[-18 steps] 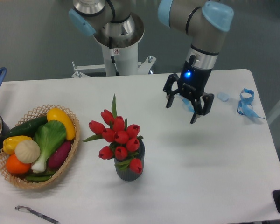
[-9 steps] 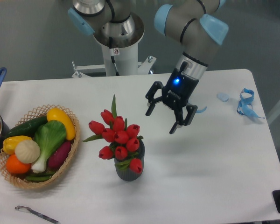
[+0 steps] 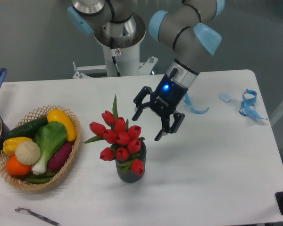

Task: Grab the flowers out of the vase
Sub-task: 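Lower the open gripper around the tulip stems above the vase rim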

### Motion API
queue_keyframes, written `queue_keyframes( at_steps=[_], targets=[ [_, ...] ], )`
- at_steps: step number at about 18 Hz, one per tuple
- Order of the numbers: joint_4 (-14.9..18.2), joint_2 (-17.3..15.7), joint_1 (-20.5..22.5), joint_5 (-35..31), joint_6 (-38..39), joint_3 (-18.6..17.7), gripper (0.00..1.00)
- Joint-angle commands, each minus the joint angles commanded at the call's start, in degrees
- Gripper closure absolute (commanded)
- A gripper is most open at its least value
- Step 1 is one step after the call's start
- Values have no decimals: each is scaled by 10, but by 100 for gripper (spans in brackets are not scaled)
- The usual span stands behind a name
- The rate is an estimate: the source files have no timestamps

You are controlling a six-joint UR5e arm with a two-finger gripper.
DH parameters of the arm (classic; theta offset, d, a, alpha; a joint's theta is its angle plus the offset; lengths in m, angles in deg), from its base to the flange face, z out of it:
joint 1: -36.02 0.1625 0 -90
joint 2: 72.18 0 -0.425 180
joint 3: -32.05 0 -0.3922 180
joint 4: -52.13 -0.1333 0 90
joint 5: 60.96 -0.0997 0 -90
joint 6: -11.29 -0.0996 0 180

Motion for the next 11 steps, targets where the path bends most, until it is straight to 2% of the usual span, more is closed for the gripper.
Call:
queue_keyframes(
  at_steps=[11],
  targets=[
    [-4,37,-18,17,18,26,0]
  ],
)
